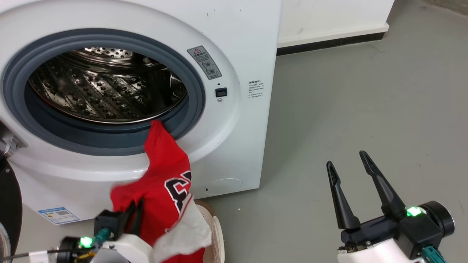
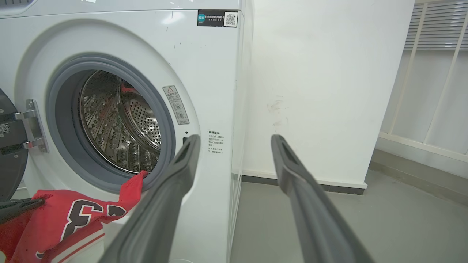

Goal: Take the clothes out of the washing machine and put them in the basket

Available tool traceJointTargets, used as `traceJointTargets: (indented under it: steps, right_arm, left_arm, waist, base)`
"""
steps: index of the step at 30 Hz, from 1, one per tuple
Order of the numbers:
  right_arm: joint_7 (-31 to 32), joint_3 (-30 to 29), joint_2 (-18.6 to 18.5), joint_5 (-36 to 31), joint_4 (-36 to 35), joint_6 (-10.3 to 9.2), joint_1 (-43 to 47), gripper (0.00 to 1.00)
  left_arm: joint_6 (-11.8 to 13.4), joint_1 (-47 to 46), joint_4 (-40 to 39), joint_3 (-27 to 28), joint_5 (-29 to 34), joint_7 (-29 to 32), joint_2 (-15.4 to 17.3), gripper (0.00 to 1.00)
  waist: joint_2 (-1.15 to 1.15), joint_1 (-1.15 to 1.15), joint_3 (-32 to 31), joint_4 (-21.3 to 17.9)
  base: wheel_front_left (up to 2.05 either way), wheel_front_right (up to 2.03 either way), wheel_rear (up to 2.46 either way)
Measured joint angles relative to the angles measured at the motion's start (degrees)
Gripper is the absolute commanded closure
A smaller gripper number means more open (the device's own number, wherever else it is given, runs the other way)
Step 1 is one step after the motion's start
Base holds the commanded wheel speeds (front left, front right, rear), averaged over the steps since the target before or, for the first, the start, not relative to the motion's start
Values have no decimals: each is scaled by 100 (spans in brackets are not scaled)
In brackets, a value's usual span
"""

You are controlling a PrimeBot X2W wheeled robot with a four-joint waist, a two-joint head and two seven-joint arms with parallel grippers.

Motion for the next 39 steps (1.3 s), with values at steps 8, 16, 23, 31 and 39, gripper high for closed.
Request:
traceJointTargets:
  steps: [8, 16, 23, 31, 39]
  right_arm:
    - [0, 30, -1, 0, -5, 0, -48, 0]
    - [0, 83, -1, 37, -98, 0, -474, 0]
    - [0, 118, -2, 144, -209, 0, -876, 0]
    - [0, 130, -2, 253, -319, 0, -1242, 0]
    - [0, 71, -2, 334, -444, 0, -1540, 0]
  left_arm:
    - [-148, 79, 595, -120, -115, -36, -226, 100]
    - [-345, -374, 1695, -104, -208, -110, -390, 100]
    - [-587, -895, 2850, -92, -312, -135, -599, 100]
    - [-838, -1525, 4110, -91, -410, -109, -765, 100]
    - [-837, -2227, 4807, -154, -393, -55, -842, 100]
  waist:
    - [0, 1, 178, -113]
    - [0, 1, 720, -299]
    - [0, 2, 1369, -481]
    - [0, 2, 2095, -631]
    - [0, 2, 2812, -677]
  base:
    - [0, 0, 0]
    - [0, 0, 0]
    - [0, 0, 0]
    - [0, 0, 0]
    - [0, 0, 0]
